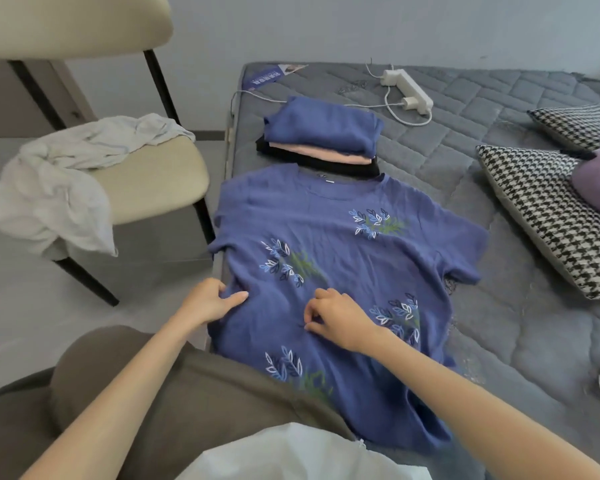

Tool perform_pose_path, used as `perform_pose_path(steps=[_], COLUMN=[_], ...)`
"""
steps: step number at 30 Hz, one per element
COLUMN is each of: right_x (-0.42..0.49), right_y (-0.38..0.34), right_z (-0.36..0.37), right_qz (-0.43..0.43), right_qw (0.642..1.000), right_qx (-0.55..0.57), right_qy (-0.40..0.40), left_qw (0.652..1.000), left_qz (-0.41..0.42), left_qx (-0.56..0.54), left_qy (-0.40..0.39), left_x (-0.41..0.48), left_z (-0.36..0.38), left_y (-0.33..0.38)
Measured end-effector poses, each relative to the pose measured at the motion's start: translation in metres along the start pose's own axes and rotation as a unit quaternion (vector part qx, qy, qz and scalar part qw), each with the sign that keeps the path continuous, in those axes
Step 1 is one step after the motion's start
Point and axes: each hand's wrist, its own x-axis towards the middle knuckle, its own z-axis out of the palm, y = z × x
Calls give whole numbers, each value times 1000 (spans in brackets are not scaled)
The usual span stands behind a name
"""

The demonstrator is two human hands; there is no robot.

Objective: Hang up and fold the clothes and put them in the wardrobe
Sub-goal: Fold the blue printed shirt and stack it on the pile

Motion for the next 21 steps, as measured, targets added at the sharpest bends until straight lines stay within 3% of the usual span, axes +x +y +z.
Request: perform_pose_path(steps=[4, 6, 13, 16, 18, 21], right_x=[0, -1, 2, -3, -9, -24], right_y=[0, 0, -10, -3, 11, 38], right_z=[-9, -12, -12, -21, -28, -35], right_qz=[24, 25, 29, 58, 108, 194], right_qw=[984, 979, 987, 989, 987, 962], right_qx=[173, 202, 143, 136, 114, 124], right_qy=[-21, -18, -64, -30, 46, 148], left_qw=[1000, 997, 971, 960, 962, 971], left_qz=[0, -23, -75, -82, -40, 114], left_qx=[24, 68, 220, 267, 269, 209], left_qy=[2, -14, -52, -33, 9, 28], left_x=[-1, -2, -12, -14, -14, -12], left_z=[-17, -30, -43, -40, -33, -15], left_y=[-14, -24, -31, -19, -9, 14])
